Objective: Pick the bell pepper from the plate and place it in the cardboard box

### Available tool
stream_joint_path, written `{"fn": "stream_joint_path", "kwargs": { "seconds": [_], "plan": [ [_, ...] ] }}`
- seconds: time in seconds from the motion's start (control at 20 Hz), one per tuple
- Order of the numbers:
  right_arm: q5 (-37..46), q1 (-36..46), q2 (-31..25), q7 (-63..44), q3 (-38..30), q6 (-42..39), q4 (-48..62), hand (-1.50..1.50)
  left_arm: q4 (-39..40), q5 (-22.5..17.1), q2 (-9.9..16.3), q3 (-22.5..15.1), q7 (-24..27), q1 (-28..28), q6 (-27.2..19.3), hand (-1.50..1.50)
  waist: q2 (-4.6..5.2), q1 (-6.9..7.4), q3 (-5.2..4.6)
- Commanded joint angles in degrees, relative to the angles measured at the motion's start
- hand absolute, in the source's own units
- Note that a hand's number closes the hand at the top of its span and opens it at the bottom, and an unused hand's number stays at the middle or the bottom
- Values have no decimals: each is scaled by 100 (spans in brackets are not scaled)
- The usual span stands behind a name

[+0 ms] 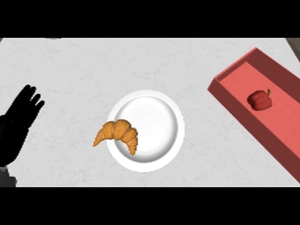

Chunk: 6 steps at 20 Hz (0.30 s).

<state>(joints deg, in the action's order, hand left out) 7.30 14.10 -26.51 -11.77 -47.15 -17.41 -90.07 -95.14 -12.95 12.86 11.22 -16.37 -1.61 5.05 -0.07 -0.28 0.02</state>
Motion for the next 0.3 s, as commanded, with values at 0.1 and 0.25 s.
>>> {"fn": "stream_joint_path", "kwargs": {
  "seconds": [0.1,0.25],
  "plan": [
    [-570,-368,-554,556,-296,-380,562,-150,161,-83,125,158,-100,-154,168,0,4,20,-1],
    [-690,-469,-899,565,-415,-571,738,-150,-394,250,-236,-213,-107,141,-122,0,1,22,-1]
  ]
}}
